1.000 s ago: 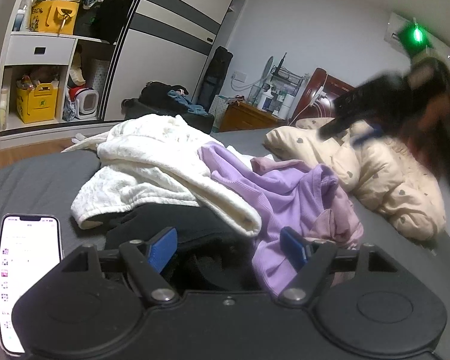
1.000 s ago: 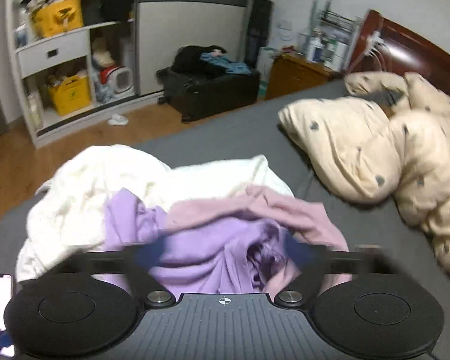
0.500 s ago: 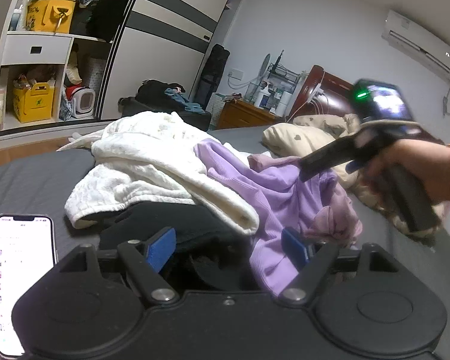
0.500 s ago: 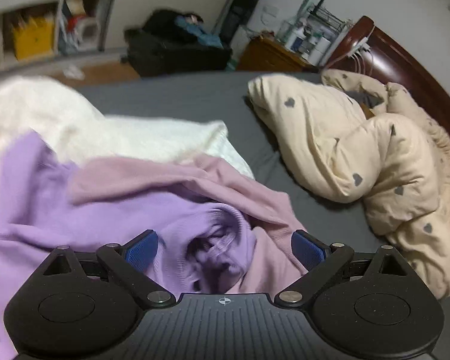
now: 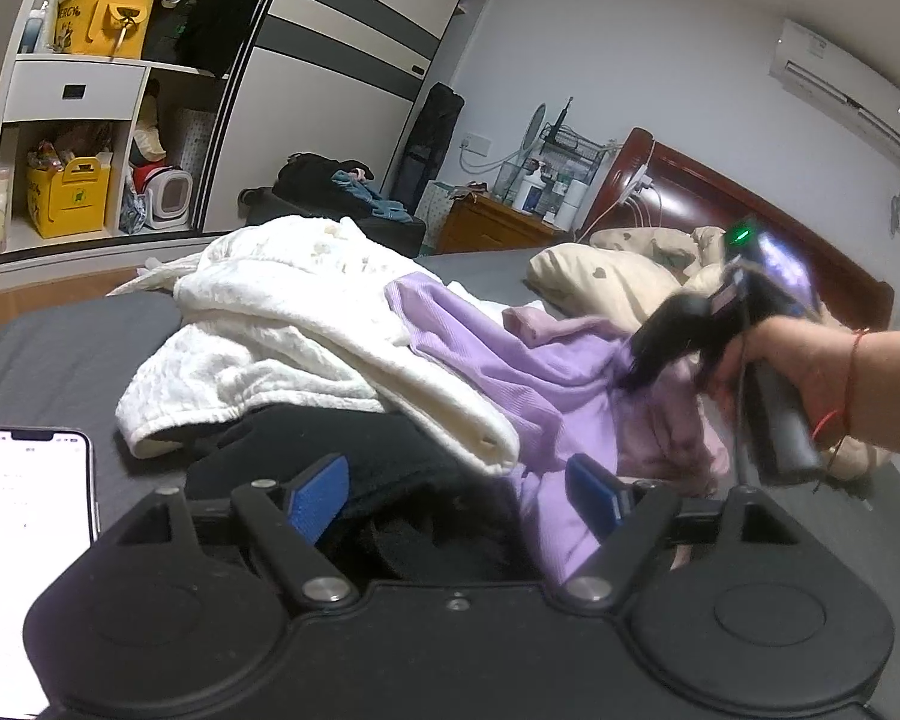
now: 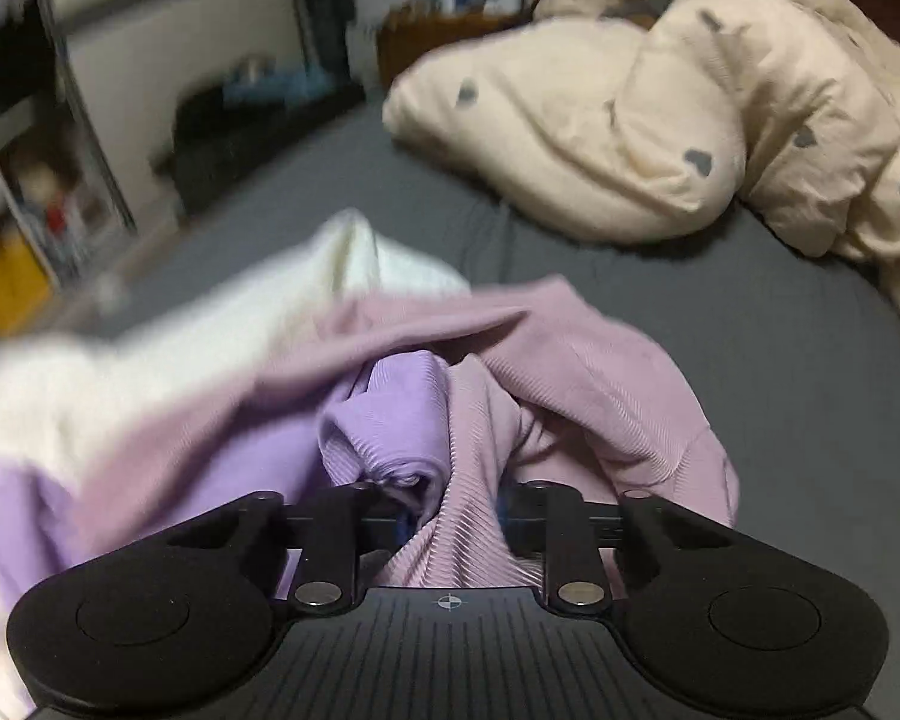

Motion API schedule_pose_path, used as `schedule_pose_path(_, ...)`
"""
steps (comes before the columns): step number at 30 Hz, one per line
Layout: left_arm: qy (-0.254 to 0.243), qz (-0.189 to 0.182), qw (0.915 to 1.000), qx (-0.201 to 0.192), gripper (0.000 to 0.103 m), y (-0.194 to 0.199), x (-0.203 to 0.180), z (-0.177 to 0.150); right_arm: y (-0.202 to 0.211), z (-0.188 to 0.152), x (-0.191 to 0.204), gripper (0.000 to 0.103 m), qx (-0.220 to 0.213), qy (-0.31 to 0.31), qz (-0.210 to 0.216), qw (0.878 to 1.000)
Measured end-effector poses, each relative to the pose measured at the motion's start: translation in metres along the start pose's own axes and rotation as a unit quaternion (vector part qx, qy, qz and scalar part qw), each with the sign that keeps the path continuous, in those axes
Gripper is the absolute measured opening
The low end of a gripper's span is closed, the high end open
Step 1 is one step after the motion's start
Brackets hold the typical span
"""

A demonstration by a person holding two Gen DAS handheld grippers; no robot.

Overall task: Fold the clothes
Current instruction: 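Grasp the pink and lilac clothes with the right tool and lift them aside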

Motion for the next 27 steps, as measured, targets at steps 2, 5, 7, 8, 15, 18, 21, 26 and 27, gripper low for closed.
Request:
schedule_pose_path(2, -0.003, -0.001, 1.0000, 0.001, 0.079, 0.000, -0.002, -0.001, 0.017, 0.015, -0.005, 0.021, -0.038, -0.043, 0.035, 0.998)
schedule_pose_path(5, -0.008, -0.001, 1.0000, 0.001, 0.079, 0.000, -0.005, -0.003, 0.047, 0.045, -0.011, 0.019, -0.093, -0.103, 0.077, 0.987)
schedule_pose_path(7, -0.012, 0.001, 0.9999, 0.001, 0.079, -0.001, -0.007, -0.004, 0.074, 0.074, -0.009, 0.019, -0.135, -0.110, 0.101, 0.980)
schedule_pose_path(8, -0.013, 0.001, 0.9999, 0.001, 0.079, -0.001, -0.007, -0.004, 0.089, 0.087, -0.005, 0.019, -0.157, -0.104, 0.109, 0.976)
schedule_pose_path(15, -0.022, 0.008, 0.9997, 0.002, 0.080, -0.003, -0.011, -0.006, 0.189, 0.154, 0.022, 0.018, -0.315, -0.058, 0.164, 0.933)
schedule_pose_path(18, -0.029, 0.010, 0.9995, 0.002, 0.081, -0.003, -0.013, -0.008, 0.197, 0.152, 0.026, 0.019, -0.330, -0.041, 0.171, 0.927)
schedule_pose_path(21, -0.035, 0.014, 0.9993, 0.004, 0.081, -0.004, -0.016, -0.009, 0.171, 0.130, 0.019, 0.019, -0.283, -0.036, 0.145, 0.947)
schedule_pose_path(26, -0.043, 0.028, 0.9987, 0.002, 0.080, -0.001, -0.014, -0.008, 0.091, 0.074, 0.014, 0.025, -0.142, -0.054, 0.066, 0.986)
schedule_pose_path(27, -0.039, 0.026, 0.9989, 0.002, 0.081, 0.000, -0.013, -0.007, 0.080, 0.058, 0.008, 0.025, -0.119, -0.054, 0.057, 0.990)
Point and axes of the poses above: each gripper's, at about its wrist camera, not at the fingertips, and y roughly against the way its jaws point, x to its left, z to its top, the point moved 7 cm from there along -y, roughly the way its jaws point, and after that the axes turned 7 degrees about z, right-handed, at the moved point
